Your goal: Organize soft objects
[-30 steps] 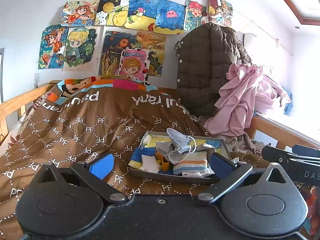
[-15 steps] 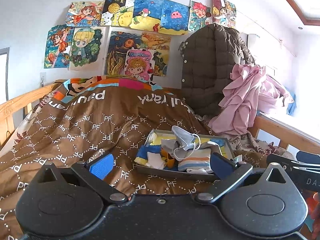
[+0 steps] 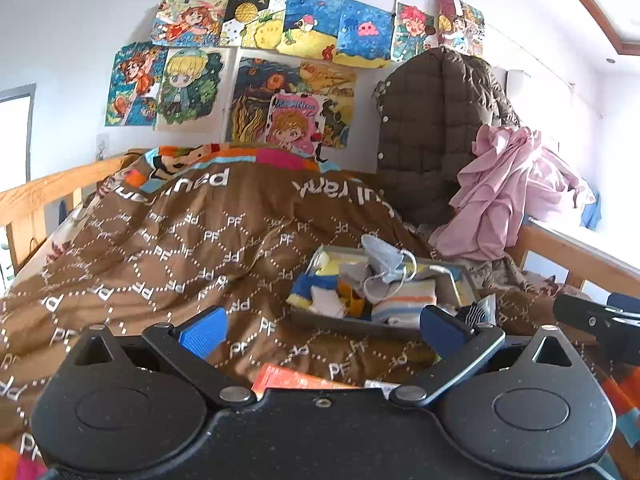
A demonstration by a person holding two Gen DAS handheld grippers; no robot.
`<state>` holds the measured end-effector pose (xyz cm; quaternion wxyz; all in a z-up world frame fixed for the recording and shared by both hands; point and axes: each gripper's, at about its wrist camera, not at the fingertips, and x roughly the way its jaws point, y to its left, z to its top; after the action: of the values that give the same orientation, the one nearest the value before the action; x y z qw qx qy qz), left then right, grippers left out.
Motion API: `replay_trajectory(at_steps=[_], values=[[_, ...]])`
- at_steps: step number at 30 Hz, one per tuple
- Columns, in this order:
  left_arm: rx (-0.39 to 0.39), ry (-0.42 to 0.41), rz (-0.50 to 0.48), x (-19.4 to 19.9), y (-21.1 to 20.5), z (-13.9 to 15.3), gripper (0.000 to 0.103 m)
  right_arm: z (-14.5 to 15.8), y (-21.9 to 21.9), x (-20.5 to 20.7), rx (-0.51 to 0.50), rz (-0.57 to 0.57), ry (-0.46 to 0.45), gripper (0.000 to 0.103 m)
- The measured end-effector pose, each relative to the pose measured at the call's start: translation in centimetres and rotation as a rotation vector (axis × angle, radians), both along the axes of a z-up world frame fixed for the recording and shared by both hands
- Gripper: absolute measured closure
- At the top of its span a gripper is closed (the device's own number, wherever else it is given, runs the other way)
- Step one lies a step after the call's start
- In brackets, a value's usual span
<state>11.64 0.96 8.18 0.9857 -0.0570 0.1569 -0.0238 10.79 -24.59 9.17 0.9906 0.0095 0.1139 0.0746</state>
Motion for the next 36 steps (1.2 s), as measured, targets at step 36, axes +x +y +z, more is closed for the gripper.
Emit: replay_trajectory(at_steps=[36], values=[[0.025, 0.116, 0.154, -7.0, 1.1, -4.8, 0.001, -4.4, 2.4, -5.5, 0.002, -0.029, 0.204, 0.0]])
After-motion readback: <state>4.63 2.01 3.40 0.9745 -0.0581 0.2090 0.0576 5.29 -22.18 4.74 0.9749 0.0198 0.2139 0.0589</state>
